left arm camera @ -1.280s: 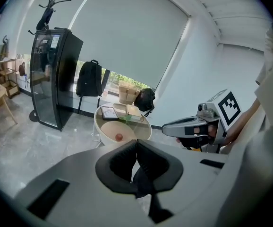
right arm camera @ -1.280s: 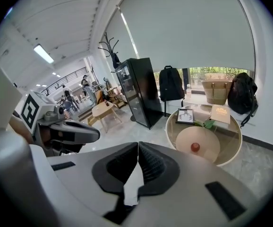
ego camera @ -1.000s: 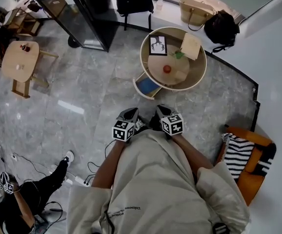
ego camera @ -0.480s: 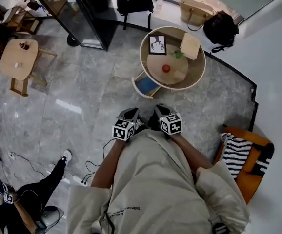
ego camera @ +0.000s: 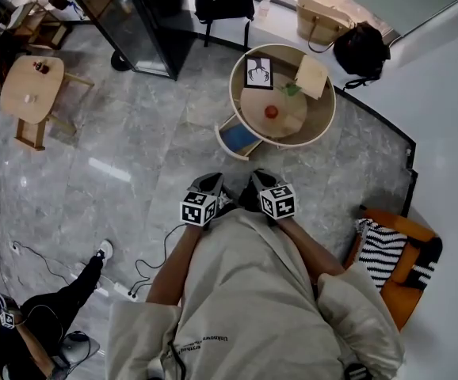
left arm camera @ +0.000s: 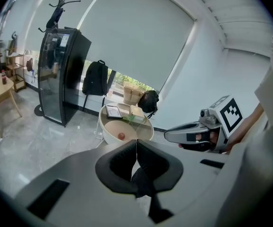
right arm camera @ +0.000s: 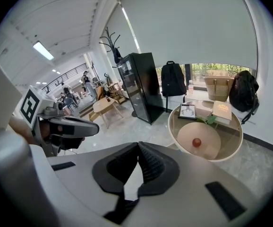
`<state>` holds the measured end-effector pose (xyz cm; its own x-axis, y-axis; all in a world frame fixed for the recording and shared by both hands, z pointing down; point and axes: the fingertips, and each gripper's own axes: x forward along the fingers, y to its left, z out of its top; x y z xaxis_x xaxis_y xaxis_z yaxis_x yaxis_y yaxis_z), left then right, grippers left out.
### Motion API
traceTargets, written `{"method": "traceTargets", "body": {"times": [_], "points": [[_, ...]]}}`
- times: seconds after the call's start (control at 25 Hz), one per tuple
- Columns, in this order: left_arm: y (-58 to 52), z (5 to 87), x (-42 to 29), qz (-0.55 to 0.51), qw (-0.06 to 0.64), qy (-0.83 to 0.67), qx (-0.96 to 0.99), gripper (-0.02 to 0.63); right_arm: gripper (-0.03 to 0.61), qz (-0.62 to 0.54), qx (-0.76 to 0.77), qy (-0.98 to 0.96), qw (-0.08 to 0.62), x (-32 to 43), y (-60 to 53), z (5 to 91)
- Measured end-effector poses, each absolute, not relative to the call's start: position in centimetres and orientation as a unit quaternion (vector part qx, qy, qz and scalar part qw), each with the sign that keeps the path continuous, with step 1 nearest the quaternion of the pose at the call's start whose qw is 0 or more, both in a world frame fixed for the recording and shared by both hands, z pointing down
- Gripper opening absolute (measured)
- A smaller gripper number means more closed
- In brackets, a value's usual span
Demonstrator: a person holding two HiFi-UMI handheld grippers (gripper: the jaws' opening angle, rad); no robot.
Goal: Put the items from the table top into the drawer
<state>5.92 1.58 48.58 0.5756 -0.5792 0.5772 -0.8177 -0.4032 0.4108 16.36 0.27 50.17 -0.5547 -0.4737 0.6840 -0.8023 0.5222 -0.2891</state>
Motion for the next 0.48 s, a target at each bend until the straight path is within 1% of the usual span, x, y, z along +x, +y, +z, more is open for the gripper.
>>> {"method": "traceTargets", "body": {"times": [0.48], "points": [[2.33,48.88,6.02,0.180,0.348,-0.417,0.820,0.023,0.034,0.297,0.403,-0.823,0.269,16.47,-0.16,49.66]]}}
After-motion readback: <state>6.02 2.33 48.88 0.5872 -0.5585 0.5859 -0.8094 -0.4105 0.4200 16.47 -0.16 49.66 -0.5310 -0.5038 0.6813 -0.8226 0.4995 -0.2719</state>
